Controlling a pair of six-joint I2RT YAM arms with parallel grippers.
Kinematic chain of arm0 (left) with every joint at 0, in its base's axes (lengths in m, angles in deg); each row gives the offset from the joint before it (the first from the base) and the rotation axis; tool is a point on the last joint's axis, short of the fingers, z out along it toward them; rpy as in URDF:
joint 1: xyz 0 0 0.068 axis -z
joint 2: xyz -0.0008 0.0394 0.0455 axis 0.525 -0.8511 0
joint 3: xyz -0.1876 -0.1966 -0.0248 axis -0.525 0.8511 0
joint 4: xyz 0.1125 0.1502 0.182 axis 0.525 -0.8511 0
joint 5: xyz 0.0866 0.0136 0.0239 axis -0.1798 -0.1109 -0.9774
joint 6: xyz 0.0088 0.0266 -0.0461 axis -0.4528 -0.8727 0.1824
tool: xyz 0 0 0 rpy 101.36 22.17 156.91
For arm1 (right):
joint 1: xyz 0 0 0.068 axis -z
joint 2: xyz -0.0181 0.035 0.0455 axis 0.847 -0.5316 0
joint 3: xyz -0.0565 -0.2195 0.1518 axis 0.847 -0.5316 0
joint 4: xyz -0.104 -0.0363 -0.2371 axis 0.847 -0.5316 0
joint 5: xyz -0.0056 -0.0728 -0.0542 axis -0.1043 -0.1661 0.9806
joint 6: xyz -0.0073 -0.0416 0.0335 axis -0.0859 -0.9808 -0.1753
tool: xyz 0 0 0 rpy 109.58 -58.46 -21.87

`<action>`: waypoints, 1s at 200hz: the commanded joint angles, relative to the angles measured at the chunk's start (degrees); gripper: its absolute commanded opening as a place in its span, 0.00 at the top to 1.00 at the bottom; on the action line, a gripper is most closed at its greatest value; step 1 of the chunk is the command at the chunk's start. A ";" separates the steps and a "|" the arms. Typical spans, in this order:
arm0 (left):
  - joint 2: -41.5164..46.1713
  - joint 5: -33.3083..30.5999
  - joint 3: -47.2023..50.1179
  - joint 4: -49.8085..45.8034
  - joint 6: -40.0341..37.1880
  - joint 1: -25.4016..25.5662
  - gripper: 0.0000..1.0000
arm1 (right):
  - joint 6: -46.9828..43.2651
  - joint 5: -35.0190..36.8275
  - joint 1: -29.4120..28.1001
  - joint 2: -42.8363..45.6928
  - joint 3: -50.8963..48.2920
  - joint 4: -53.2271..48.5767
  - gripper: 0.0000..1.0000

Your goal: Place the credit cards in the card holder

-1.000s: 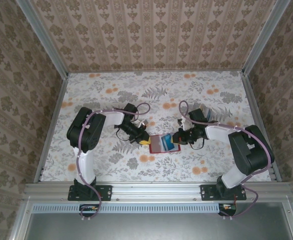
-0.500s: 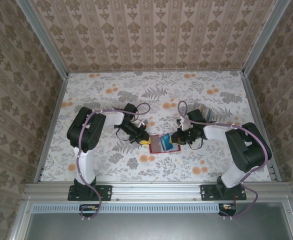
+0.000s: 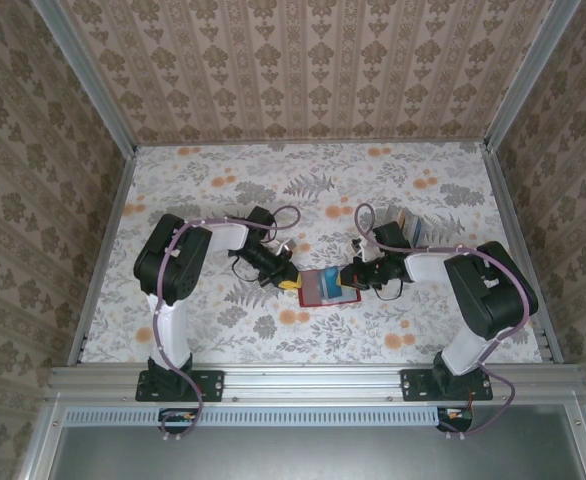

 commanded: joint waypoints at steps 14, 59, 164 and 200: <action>-0.56 -1.62 1.19 1.74 0.66 0.25 1.00 | 2.55 -0.43 -2.69 0.26 -1.84 2.47 1.00; -0.63 -2.32 1.63 2.01 1.00 0.16 1.00 | 0.95 -0.34 -2.80 2.01 -2.19 -1.25 1.00; -0.73 -3.99 0.40 -0.89 -0.77 0.17 1.00 | 0.80 -1.65 -3.18 4.53 -3.50 -4.47 1.00; -0.71 -4.09 0.54 -1.15 -1.15 0.17 1.00 | 0.77 -3.32 -3.18 3.25 -3.11 -4.59 1.00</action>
